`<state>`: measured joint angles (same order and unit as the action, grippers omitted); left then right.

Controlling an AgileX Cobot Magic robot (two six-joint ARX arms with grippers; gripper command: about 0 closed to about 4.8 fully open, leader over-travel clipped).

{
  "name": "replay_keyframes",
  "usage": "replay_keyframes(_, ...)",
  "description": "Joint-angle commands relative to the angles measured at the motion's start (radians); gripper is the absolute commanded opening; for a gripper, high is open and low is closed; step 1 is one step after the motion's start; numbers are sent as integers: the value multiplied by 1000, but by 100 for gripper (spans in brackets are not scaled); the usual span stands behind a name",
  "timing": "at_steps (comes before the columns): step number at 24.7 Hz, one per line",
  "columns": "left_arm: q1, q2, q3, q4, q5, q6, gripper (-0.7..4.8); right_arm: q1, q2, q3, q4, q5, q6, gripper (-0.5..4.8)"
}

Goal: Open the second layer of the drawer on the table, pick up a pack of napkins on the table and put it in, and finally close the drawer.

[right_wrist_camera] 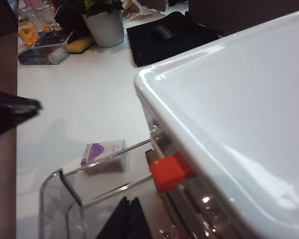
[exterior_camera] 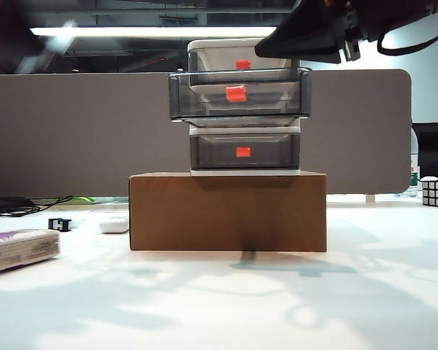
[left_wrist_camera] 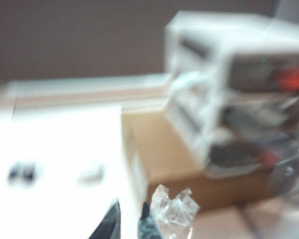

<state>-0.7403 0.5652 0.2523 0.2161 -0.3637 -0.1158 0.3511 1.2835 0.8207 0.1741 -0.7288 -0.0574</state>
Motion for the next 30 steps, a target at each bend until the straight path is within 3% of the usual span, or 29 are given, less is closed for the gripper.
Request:
replay_keyframes(1, 256, -23, 7, -117, 383, -86, -2, 1, -19, 6, -5, -11, 5, -5)
replay_keyframes(5, 578, 16, 7, -115, 763, -72, -5, 2, -31, 6, -13, -18, 5, -5)
replay_keyframes(6, 670, 47, 7, -109, 839, -72, 26, 1, -34, 6, -18, -18, 5, -5)
replay_keyframes(7, 738, 69, 7, -114, 871, -92, 98, 2, -35, 6, -16, -19, 5, -5)
replay_keyframes(8, 769, 76, 6, -114, 899, -126, 116, 2, -35, 6, -17, -18, 5, -5)
replay_keyframes(10, 785, 86, 5, -110, 911, -118, 117, 2, -35, 6, -20, -19, 5, -5)
replay_keyframes(12, 785, 100, -1, -110, 895, -19, 166, 2, -35, 6, -20, -28, 5, -5)
replay_keyframes(15, 780, 134, -11, -105, 902, 152, 378, 2, -35, 6, -20, -35, 5, -5)
replay_keyframes(16, 768, 164, -13, -104, 887, 222, 426, 2, -35, 6, -20, -37, 5, -5)
replay_keyframes(18, 751, 232, -13, -93, 845, 311, 427, 2, -35, 6, -20, -37, 5, -5)
replay_keyframes(21, 731, 331, -13, -42, 832, 377, 426, 2, -35, 6, -21, -37, 5, -5)
replay_keyframes(30, 726, 585, -13, 153, 809, 394, 437, 2, -35, 5, -43, -57, 4, -5)
